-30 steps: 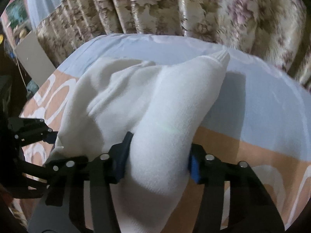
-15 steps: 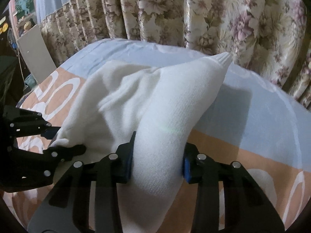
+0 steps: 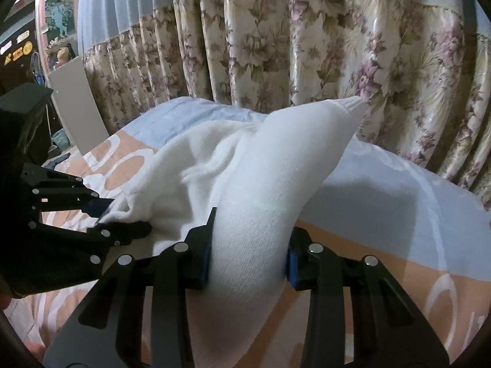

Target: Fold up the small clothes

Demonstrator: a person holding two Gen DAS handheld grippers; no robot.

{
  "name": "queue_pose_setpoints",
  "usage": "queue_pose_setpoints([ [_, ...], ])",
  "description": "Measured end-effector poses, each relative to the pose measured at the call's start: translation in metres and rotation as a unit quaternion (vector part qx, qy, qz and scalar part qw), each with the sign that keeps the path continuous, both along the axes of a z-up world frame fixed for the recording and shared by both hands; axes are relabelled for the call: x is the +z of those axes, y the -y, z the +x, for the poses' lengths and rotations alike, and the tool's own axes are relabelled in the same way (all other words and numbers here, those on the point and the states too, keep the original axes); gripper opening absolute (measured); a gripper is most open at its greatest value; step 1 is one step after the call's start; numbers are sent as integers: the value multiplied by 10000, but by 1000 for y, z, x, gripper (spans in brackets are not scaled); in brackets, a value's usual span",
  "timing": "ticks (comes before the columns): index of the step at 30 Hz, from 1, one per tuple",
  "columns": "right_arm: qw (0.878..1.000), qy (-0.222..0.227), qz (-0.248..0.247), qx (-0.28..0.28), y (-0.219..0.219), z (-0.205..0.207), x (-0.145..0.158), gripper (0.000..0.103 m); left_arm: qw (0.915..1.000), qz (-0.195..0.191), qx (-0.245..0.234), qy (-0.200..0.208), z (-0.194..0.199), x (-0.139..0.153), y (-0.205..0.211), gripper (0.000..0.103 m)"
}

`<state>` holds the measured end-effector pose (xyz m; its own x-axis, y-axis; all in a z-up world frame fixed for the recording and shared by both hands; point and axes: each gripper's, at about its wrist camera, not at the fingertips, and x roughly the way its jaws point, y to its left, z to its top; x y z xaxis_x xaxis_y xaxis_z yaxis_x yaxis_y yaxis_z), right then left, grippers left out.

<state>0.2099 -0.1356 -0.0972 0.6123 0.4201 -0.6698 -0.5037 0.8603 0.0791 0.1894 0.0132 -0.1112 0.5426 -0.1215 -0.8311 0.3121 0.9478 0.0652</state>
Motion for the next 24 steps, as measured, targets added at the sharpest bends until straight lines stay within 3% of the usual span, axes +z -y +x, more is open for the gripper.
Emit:
queue_pose_setpoints([
  [9, 9994, -332, -13, 53, 57, -31, -8, 37, 9992, -324, 97, -204, -37, -6, 46, 24],
  [17, 9975, -679, -201, -25, 85, -30, -58, 39, 9984, -316, 116, -450, -44, -39, 77, 24],
  [20, 9967, -790, -15, -162, 93, -31, -73, 42, 9983, -273, 158, -482, -43, -49, 80, 24],
  [24, 9942, -992, 216, -344, 101, -28, -76, 51, 9989, -56, 57, -460, -42, -58, 85, 36],
])
